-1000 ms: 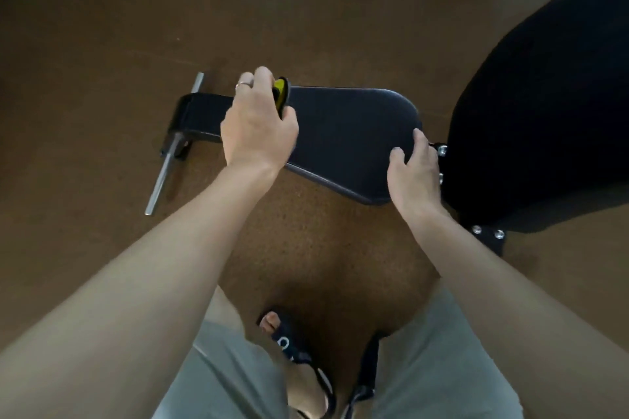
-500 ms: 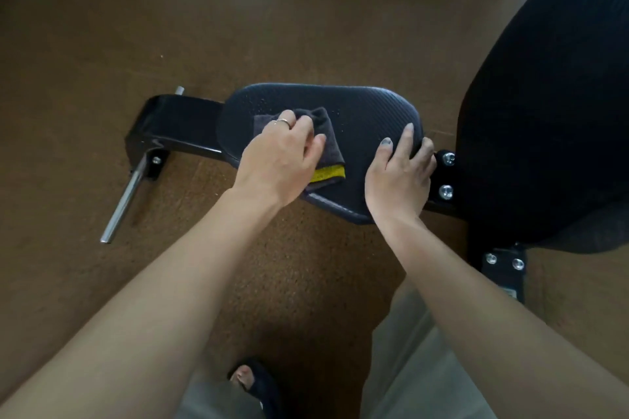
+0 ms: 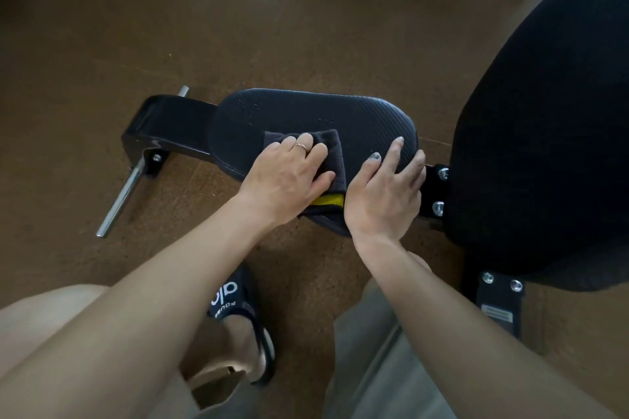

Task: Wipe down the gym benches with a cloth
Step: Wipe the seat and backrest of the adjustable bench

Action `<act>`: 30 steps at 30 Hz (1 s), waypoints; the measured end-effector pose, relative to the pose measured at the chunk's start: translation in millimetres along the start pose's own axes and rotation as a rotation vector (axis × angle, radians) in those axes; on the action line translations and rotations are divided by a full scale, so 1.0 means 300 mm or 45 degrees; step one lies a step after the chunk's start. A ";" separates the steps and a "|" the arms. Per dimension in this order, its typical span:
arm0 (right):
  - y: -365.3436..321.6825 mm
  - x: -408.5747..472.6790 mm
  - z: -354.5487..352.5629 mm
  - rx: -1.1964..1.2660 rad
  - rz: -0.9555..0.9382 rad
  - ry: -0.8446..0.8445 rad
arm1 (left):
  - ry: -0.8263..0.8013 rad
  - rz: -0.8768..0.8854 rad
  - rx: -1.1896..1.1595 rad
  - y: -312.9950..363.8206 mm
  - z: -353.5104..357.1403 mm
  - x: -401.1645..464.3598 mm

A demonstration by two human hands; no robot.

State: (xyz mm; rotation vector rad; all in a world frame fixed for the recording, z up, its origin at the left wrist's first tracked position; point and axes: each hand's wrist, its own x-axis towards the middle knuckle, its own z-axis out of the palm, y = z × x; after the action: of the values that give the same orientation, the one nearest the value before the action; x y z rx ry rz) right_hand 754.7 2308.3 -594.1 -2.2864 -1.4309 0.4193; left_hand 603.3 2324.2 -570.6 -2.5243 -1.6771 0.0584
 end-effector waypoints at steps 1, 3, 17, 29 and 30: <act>0.002 0.001 0.002 0.009 -0.009 0.006 | 0.011 0.023 0.004 -0.007 0.002 0.005; 0.010 -0.001 0.003 0.027 -0.019 0.009 | 0.000 0.083 0.004 -0.024 0.003 0.021; 0.008 0.014 0.009 0.053 0.003 0.029 | -0.314 0.098 -0.214 -0.018 -0.008 0.067; 0.000 0.012 0.018 -0.049 -0.012 0.042 | -0.265 0.015 -0.282 -0.082 0.007 0.139; 0.000 0.013 0.018 -0.054 -0.013 0.039 | -0.251 -0.061 -0.297 -0.076 0.005 0.174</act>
State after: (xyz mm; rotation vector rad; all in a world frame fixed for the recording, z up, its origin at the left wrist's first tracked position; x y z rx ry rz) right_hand 753.9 2312.8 -599.0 -2.3079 -1.4493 0.3523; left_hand 602.5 2381.0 -568.1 -2.7227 -1.9196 0.1183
